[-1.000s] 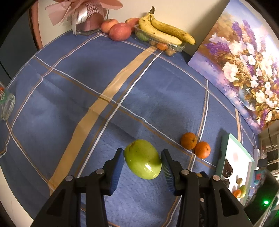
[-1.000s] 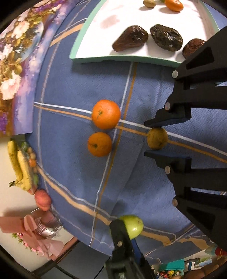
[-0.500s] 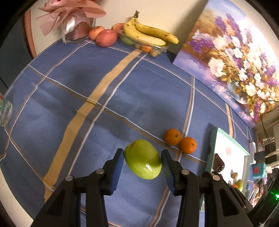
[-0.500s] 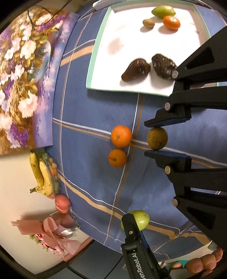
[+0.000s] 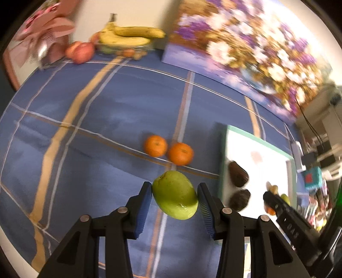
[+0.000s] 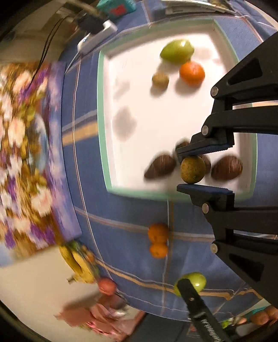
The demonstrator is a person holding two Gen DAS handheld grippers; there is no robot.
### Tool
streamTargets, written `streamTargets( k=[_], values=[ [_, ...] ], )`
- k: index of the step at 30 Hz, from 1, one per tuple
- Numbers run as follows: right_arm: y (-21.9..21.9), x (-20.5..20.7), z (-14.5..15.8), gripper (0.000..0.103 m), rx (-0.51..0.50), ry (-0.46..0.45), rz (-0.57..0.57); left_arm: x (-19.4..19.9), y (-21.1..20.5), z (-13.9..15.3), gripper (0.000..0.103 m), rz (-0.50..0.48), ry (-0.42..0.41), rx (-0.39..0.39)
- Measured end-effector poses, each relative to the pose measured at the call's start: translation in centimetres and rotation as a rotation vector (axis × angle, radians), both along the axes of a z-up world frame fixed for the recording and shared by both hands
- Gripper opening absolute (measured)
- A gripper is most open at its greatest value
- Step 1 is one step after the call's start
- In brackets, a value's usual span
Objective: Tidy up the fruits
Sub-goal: 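Carry the green apple and the kiwi over the white tray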
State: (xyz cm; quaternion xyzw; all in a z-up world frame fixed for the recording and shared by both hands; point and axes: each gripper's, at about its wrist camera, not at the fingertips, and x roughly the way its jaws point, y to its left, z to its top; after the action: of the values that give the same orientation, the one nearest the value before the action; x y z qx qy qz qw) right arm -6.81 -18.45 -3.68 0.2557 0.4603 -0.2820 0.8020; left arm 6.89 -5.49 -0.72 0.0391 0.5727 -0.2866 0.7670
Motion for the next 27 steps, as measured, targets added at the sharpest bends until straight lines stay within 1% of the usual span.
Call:
streamTargets(
  k=[5, 12, 18, 27],
  values=[
    [-2.1, -2.6, 0.7, 0.028, -0.016, 0.003, -0.070, -2.6, -3.0, 0.0, 0.047, -0.092, -0.009, 0.009],
    [-4.2, -5.1, 1.9, 0.028, -0.044, -0.001, -0.114, -6.4, -6.5, -0.1, 0.047, -0.222, -0.024, 0.023],
    [-5.2, -7.0, 2.7, 0.028, -0.055, -0.005, -0.140, -8.9, -8.6, -0.5, 0.047, -0.296, -0.024, 0.041],
    [-6.0, -9.2, 3.5, 0.028, -0.057, -0.008, -0.158, -11.2, -10.6, -1.2, 0.047, -0.369, -0.035, 0.075]
  ],
)
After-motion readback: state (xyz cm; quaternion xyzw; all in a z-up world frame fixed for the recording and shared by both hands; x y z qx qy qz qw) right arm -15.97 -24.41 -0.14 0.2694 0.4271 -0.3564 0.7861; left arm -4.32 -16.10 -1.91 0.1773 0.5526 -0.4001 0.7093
